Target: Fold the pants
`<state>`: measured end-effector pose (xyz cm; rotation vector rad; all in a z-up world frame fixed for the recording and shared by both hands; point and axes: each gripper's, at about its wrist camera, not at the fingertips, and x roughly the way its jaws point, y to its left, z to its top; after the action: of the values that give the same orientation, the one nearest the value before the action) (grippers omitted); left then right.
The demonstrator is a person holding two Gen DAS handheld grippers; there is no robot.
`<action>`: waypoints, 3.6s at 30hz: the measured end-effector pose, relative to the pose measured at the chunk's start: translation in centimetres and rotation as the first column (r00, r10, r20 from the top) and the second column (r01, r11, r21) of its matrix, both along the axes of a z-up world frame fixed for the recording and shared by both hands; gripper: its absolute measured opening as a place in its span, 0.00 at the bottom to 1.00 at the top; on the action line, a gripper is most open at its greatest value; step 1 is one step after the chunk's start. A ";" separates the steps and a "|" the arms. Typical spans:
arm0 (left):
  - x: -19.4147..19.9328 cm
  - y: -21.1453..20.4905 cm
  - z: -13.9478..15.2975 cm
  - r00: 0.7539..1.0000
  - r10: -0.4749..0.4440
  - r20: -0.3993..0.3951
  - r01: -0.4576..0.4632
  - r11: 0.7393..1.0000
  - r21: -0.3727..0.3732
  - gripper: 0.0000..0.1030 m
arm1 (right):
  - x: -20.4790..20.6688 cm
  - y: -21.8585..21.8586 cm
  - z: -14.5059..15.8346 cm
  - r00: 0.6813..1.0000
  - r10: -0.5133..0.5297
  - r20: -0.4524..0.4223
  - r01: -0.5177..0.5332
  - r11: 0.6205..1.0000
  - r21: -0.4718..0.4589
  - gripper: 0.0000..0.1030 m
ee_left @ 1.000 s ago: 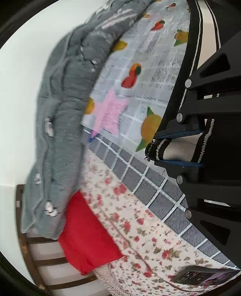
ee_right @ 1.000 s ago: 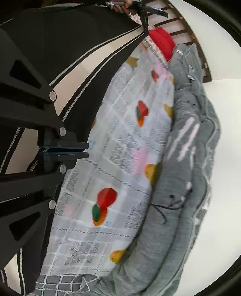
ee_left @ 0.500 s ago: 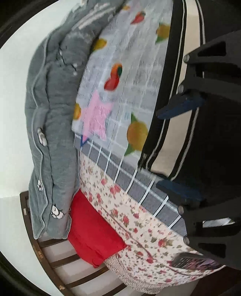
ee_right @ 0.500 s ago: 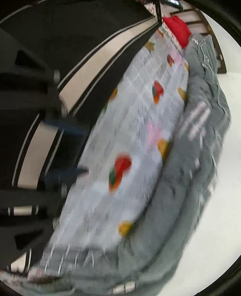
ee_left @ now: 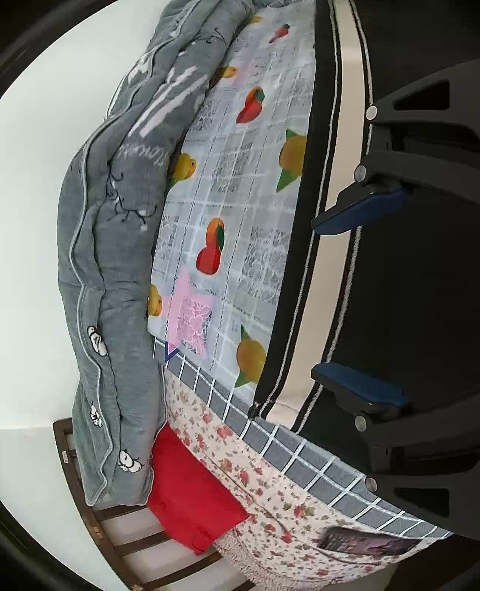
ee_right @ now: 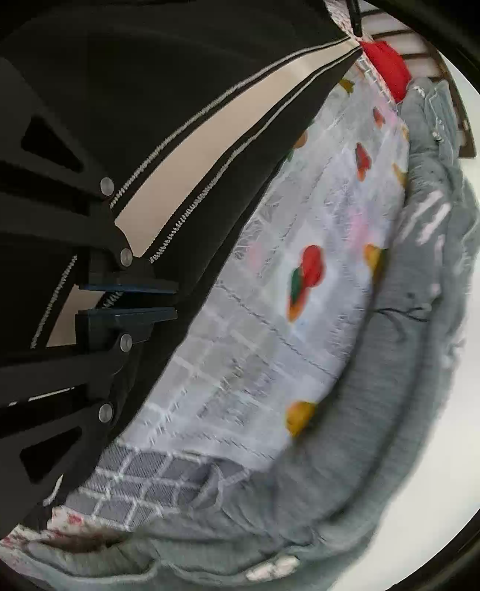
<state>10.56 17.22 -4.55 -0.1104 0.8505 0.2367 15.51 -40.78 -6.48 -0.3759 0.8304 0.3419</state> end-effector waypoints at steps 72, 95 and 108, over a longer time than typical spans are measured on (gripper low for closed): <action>-10.7 -36.1 -3.6 0.840 -0.543 0.018 0.541 0.839 0.064 0.10 | -26.5 -2.1 -1.6 0.822 -0.568 0.041 0.544 0.805 0.237 0.42; -18.0 -15.2 -4.6 0.929 -0.364 0.063 0.369 0.915 -0.165 0.72 | -17.2 8.8 -0.9 0.936 -0.329 -0.125 0.344 0.781 0.521 0.42; -14.7 -10.9 -6.6 0.956 -0.294 0.005 0.284 0.918 -0.278 0.72 | -17.4 11.6 -3.3 0.930 -0.315 -0.190 0.367 0.833 0.414 0.29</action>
<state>-4.09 6.27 -11.11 -0.2394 0.9213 -0.1605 -1.93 -29.16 -9.79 0.2258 0.8853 0.2085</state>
